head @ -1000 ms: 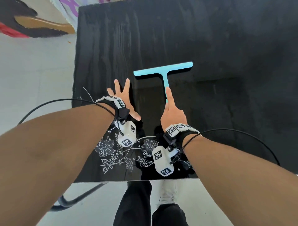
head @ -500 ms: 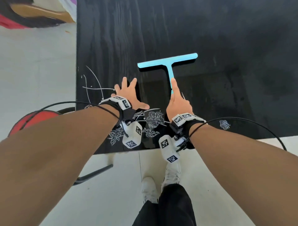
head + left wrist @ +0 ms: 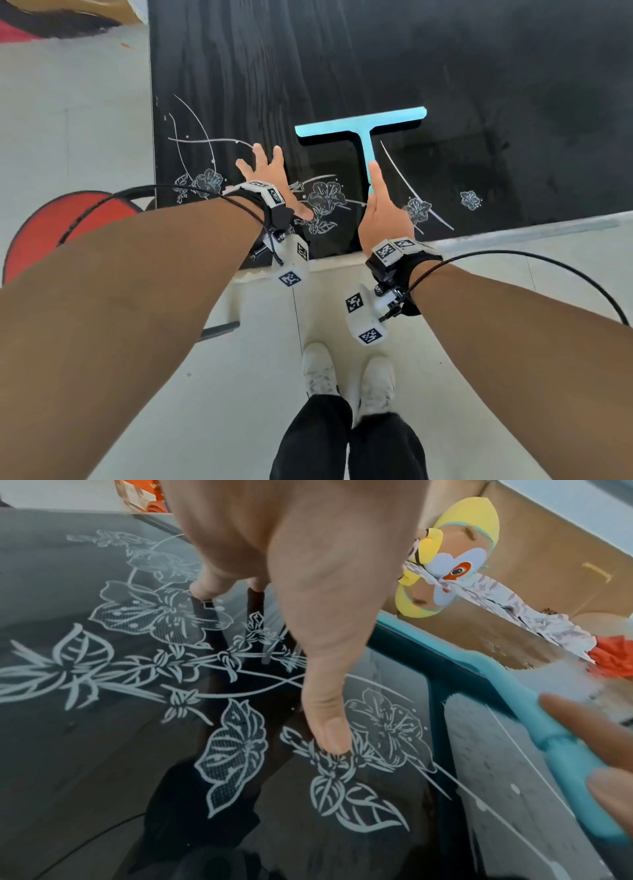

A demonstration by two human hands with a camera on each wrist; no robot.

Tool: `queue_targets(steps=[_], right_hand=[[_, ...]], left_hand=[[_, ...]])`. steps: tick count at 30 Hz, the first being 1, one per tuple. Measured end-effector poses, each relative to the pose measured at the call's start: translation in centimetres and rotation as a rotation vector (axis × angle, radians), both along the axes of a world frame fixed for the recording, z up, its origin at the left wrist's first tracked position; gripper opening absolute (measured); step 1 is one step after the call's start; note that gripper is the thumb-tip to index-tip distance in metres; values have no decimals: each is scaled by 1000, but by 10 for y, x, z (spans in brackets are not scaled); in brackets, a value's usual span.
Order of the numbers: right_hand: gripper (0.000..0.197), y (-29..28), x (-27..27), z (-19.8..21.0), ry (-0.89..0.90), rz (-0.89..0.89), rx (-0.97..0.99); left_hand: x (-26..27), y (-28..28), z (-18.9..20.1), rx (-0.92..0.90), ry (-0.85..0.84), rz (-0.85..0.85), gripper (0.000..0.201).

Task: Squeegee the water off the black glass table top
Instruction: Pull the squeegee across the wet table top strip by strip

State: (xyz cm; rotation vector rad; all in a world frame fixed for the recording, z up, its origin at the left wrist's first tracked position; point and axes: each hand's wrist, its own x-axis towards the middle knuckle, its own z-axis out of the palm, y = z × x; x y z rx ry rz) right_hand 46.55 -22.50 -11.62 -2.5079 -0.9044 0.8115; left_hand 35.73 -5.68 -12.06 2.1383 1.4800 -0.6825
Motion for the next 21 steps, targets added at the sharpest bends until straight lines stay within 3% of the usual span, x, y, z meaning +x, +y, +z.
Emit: queue_targets(steps=[9, 12, 21], right_hand=[[57, -56, -21, -1, 39, 14, -17], [59, -75, -29, 3, 23, 51, -33], [57, -129, -49, 18, 97, 33, -4]], left_hand=[[-26, -85, 2, 272, -236, 95, 88], [-39, -112, 2, 294, -281, 117, 83], [-55, -150, 18, 82, -307, 125, 88]])
